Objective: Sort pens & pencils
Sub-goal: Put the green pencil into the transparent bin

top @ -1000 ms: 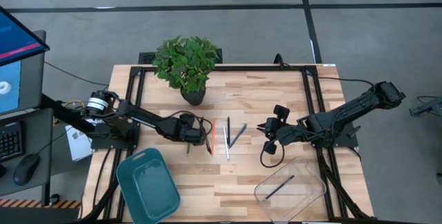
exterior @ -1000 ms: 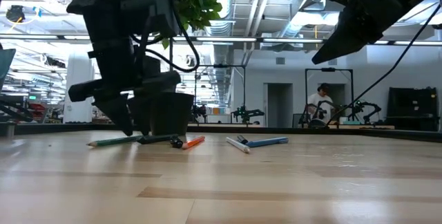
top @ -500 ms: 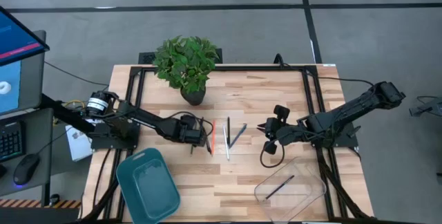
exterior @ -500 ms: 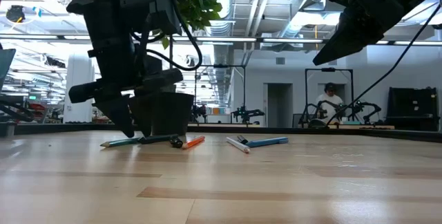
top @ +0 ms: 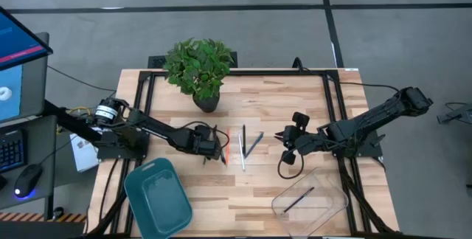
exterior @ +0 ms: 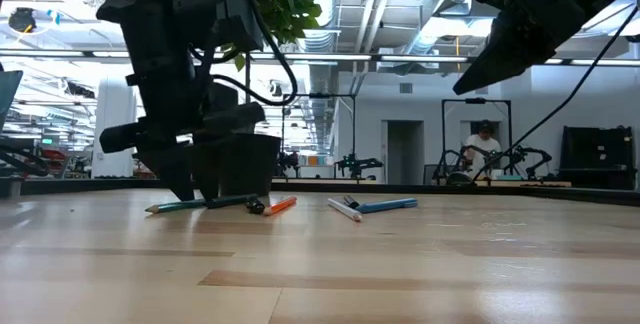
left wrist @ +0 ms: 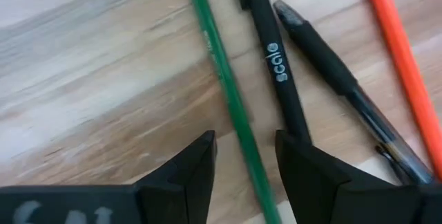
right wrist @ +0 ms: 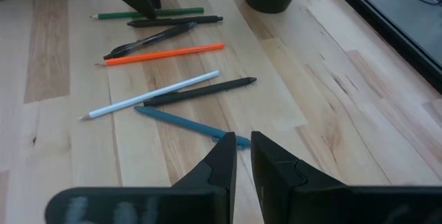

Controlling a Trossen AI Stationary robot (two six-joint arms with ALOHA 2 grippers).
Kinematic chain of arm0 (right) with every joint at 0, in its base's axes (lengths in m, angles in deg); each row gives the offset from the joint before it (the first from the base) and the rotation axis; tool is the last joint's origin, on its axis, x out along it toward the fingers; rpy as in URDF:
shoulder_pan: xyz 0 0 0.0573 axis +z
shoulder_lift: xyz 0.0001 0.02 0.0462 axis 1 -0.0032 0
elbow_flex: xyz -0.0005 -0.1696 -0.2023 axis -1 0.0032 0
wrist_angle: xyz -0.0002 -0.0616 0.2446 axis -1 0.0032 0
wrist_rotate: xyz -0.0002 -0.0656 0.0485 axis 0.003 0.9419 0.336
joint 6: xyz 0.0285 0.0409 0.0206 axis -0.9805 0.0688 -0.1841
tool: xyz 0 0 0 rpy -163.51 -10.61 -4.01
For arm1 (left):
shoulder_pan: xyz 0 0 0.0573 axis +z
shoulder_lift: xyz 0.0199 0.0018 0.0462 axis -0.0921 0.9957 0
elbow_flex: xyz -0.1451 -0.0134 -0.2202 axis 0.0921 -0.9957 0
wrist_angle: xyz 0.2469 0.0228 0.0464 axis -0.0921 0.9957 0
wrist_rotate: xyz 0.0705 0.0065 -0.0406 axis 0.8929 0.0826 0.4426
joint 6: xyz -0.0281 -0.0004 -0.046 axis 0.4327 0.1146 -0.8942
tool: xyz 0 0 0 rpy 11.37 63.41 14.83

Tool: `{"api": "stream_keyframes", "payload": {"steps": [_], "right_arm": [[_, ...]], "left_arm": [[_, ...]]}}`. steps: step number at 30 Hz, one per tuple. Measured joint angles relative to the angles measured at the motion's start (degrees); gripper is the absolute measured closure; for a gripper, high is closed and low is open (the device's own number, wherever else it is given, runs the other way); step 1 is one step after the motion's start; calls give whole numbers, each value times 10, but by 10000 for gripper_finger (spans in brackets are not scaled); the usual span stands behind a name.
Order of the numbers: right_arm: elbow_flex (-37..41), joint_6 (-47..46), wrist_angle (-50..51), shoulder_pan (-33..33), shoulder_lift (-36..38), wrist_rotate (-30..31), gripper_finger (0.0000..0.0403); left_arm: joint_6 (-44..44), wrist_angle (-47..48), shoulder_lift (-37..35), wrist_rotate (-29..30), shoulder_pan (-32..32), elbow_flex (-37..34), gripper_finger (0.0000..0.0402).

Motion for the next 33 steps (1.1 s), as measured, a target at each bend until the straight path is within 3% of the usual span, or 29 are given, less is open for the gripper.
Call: {"api": "stream_keyframes", "payload": {"steps": [11,24,33], "right_arm": [[0,0,0,0,0,0,335],[0,1,0,0,0,0,335],[0,1,0,0,0,0,335]], "left_arm": [[22,1,11,22,-10,0,265],[40,-1,12,45,-20,-1,391],[49,-1,12,45,-19,-1,390]]}}
